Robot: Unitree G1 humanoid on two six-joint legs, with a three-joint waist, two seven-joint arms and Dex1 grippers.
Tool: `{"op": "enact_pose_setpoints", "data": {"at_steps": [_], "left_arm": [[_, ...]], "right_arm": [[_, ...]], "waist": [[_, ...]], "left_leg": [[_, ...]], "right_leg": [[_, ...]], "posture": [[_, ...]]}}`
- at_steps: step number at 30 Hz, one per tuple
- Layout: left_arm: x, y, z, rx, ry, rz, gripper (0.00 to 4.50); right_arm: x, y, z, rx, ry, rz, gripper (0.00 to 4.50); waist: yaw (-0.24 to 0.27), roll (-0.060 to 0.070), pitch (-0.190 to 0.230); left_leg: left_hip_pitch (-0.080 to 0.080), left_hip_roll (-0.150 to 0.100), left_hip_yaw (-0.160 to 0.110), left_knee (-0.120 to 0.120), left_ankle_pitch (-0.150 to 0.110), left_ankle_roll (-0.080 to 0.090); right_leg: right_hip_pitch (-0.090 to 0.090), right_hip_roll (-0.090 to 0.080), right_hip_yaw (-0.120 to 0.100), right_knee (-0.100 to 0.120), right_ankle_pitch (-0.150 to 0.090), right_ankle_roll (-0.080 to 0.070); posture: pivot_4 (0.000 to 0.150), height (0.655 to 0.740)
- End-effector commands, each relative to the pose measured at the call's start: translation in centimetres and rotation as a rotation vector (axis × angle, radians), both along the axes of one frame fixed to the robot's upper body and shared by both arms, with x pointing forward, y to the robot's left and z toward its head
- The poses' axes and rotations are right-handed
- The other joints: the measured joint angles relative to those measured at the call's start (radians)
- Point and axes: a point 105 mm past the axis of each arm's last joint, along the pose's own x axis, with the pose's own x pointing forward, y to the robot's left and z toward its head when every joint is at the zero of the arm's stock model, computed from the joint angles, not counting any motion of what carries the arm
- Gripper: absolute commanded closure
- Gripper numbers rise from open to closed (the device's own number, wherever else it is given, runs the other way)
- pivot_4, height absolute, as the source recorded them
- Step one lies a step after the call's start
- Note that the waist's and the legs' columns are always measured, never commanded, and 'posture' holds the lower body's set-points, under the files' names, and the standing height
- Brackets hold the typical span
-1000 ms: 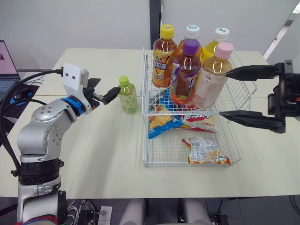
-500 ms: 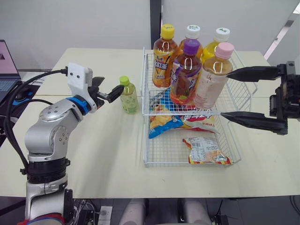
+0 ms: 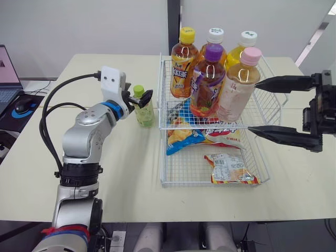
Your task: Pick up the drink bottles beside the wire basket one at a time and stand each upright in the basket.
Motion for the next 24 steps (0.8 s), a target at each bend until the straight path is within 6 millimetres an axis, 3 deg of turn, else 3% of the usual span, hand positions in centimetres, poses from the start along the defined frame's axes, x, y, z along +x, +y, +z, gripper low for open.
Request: {"op": "enact_pose_setpoints", "data": {"at_steps": [1, 4, 11, 12, 18, 24], "left_arm": [[0.1, -0.4, 1.8, -0.012, -0.069, -0.002, 0.03], [0.5, -0.5, 1.8, -0.027, -0.073, -0.004, 0.65], [0.8, -0.5, 1.3, -0.037, -0.063, -0.011, 3.00], [0.7, -0.5, 1.2, -0.038, -0.061, -0.015, 3.13], [0.0, 0.0, 1.7, -0.047, -0.071, -0.035, 3.12], [-1.6, 1.3, 4.5, -0.034, -0.118, -0.060, 3.12]], "right_arm": [[-0.6, -0.1, 1.1, 0.000, -0.054, -0.009, 0.00], [-0.6, -0.1, 1.1, 0.000, -0.054, -0.010, 0.00], [-0.5, -0.1, 1.0, -0.001, -0.055, -0.010, 0.00], [-0.5, -0.1, 1.0, 0.000, -0.056, -0.011, 0.00], [-0.4, -0.2, 1.0, 0.001, -0.059, -0.017, 0.00], [-0.4, -0.3, 1.0, 0.004, -0.064, -0.023, 0.00]], "waist": [[0.001, 0.000, 0.000], [0.000, 0.000, 0.000], [0.000, 0.000, 0.000], [0.000, 0.000, 0.000], [0.000, 0.000, 0.000], [-0.001, 0.000, 0.000]], "left_leg": [[0.000, 0.000, 0.000, 0.000, 0.000, 0.000], [0.000, 0.000, 0.000, 0.000, 0.000, 0.000], [0.000, 0.000, 0.000, 0.000, 0.000, 0.000], [0.000, 0.000, 0.000, 0.000, 0.000, 0.000], [0.000, 0.000, 0.000, 0.000, 0.000, 0.000], [0.000, 0.000, 0.000, 0.000, 0.000, 0.000]], "right_leg": [[0.000, 0.000, 0.000, 0.000, 0.000, 0.000], [0.000, 0.000, 0.000, 0.000, 0.000, 0.000], [0.000, 0.000, 0.000, 0.000, 0.000, 0.000], [0.000, 0.000, 0.000, 0.000, 0.000, 0.000], [0.000, 0.000, 0.000, 0.000, 0.000, 0.000], [-0.001, 0.000, 0.000, 0.000, 0.000, 0.000]], "posture": [[0.150, 0.7400], [0.150, 0.7400], [0.150, 0.7400], [0.150, 0.7400], [0.150, 0.7400], [0.150, 0.7400]]}}
